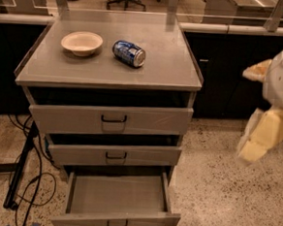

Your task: Close bottom drawer

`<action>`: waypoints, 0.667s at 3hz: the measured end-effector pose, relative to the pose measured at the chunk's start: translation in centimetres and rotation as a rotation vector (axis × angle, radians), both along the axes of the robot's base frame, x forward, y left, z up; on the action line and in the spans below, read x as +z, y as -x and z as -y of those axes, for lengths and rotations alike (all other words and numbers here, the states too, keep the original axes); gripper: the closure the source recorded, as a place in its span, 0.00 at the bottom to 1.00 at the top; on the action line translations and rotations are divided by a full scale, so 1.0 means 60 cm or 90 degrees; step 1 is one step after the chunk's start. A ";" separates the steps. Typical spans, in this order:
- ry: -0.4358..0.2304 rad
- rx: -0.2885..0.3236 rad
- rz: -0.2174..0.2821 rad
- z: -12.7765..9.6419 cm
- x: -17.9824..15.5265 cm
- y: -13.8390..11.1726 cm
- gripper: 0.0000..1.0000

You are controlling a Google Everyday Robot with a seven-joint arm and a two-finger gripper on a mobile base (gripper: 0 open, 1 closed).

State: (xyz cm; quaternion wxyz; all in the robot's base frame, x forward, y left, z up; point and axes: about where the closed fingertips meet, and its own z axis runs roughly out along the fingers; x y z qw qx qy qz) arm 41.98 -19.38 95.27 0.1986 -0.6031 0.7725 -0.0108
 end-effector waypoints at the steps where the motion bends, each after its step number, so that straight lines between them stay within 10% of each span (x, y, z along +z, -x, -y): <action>1: -0.060 -0.003 -0.019 -0.037 -0.093 0.015 0.00; 2: -0.101 -0.016 -0.026 -0.057 -0.180 0.024 0.19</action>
Offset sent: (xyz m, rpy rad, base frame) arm -0.0187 0.0468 -0.1727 0.2411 0.0497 -0.0577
